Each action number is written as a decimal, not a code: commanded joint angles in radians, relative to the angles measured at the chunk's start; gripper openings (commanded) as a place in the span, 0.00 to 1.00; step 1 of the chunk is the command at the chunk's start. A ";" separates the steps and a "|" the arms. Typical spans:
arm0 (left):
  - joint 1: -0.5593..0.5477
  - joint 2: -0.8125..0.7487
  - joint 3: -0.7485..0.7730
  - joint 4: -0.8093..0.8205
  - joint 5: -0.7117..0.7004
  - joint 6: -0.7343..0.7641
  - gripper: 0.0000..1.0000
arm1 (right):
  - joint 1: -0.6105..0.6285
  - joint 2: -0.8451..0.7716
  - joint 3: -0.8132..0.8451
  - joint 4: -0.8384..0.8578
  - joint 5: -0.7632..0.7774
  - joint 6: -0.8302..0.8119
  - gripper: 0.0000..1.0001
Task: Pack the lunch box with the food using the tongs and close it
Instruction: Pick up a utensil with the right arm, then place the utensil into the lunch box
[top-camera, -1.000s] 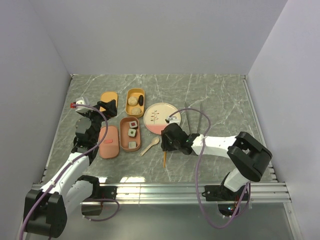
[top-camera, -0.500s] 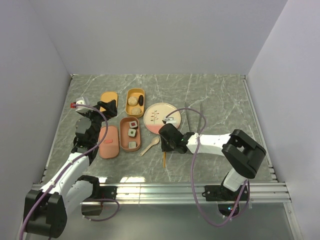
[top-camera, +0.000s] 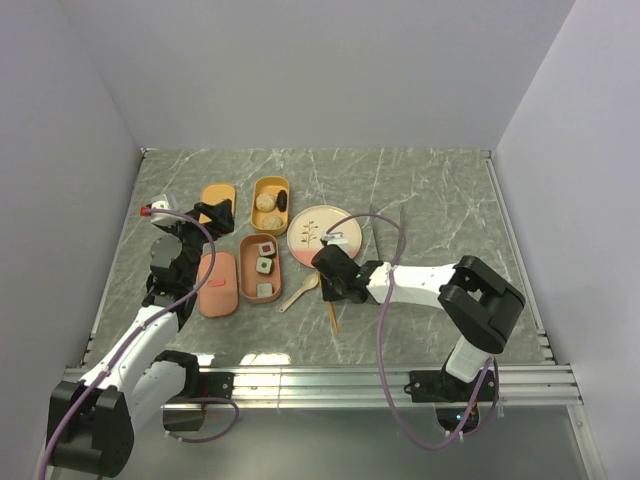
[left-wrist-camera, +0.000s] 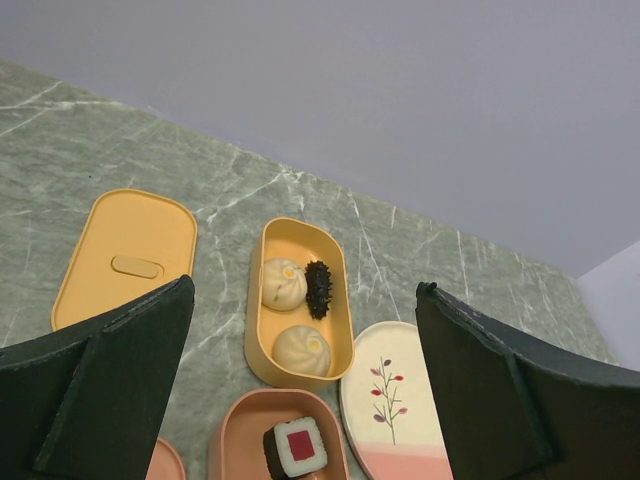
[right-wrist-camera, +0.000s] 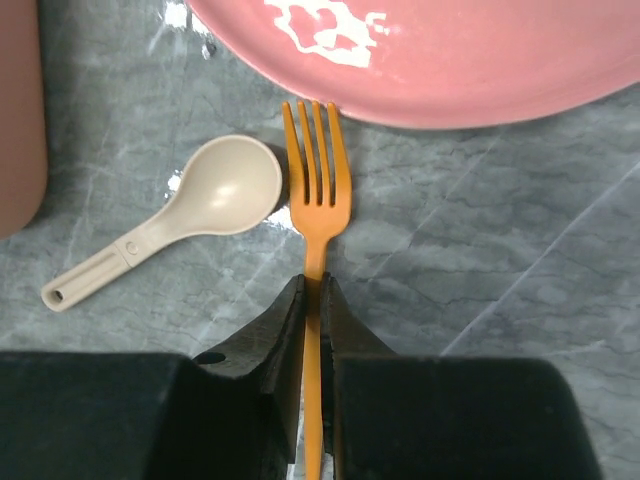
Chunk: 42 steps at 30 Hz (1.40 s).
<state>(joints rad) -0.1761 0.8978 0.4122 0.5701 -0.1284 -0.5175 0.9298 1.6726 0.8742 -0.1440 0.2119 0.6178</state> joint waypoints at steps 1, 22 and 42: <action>0.004 -0.014 0.023 0.020 0.009 0.002 0.99 | 0.007 -0.046 0.063 -0.043 0.058 -0.033 0.04; 0.004 -0.027 0.016 0.016 0.003 -0.001 0.99 | 0.007 0.134 0.471 0.115 -0.166 -0.101 0.00; 0.004 -0.023 0.017 0.016 -0.004 0.004 0.99 | 0.006 0.384 0.678 0.195 -0.232 -0.046 0.00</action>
<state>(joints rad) -0.1761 0.8871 0.4122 0.5560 -0.1291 -0.5171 0.9318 2.0495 1.5204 0.0139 -0.0322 0.5613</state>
